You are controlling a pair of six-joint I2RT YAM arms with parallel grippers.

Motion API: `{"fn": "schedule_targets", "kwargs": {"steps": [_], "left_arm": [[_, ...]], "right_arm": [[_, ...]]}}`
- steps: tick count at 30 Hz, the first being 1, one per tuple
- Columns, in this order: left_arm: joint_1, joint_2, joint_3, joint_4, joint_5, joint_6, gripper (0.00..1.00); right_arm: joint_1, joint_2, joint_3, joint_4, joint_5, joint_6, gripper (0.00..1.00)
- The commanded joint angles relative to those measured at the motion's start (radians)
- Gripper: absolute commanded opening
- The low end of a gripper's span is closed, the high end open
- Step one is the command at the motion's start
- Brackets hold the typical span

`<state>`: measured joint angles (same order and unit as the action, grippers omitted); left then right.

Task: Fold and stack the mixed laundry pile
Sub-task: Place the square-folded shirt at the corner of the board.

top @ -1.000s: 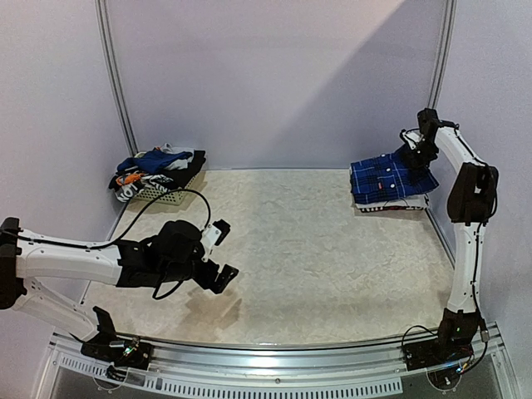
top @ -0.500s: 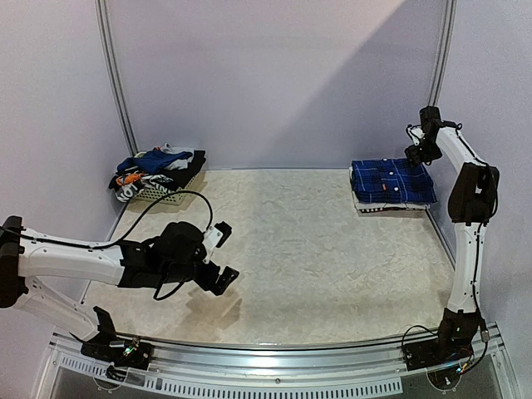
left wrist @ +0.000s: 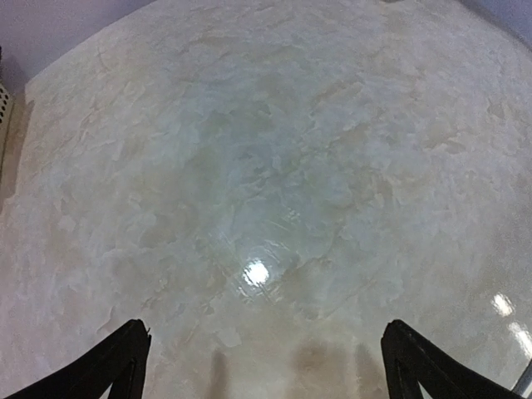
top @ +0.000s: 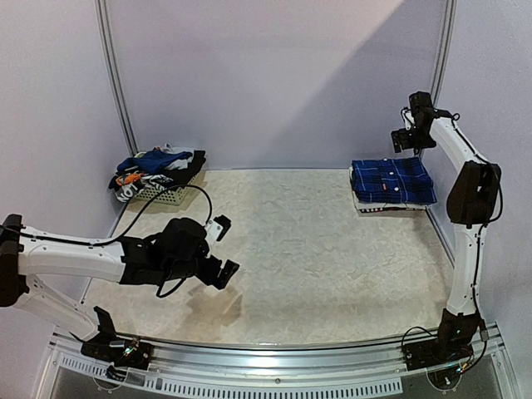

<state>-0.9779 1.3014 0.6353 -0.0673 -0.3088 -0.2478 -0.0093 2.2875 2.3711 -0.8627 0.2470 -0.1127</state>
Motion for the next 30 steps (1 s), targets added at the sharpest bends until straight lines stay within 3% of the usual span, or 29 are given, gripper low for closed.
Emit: {"fn": "schedule_targets", "kwargs": {"steps": [1, 4, 12, 18, 30], "left_arm": [[-0.010, -0.033, 0.042, -0.056, -0.132, -0.033, 1.00], [-0.008, -0.030, 0.092, -0.105, -0.206, -0.029, 0.99], [0.023, 0.028, 0.266, -0.224, -0.455, -0.005, 1.00], [0.123, 0.071, 0.415, -0.310, -0.458, 0.027, 1.00], [0.368, 0.195, 0.664, -0.421, -0.381, 0.114, 0.91]], "right_arm": [[-0.004, -0.126, -0.115, 0.061, -0.152, 0.267, 0.99], [0.041, -0.209, -0.237, 0.154, -0.219, 0.350, 0.99], [0.225, -0.401, -0.560, 0.323, -0.196, 0.406, 0.99], [0.384, -0.527, -0.780, 0.387, -0.176, 0.407, 0.99], [0.465, -0.785, -1.158, 0.460, -0.288, 0.513, 0.99]]}}
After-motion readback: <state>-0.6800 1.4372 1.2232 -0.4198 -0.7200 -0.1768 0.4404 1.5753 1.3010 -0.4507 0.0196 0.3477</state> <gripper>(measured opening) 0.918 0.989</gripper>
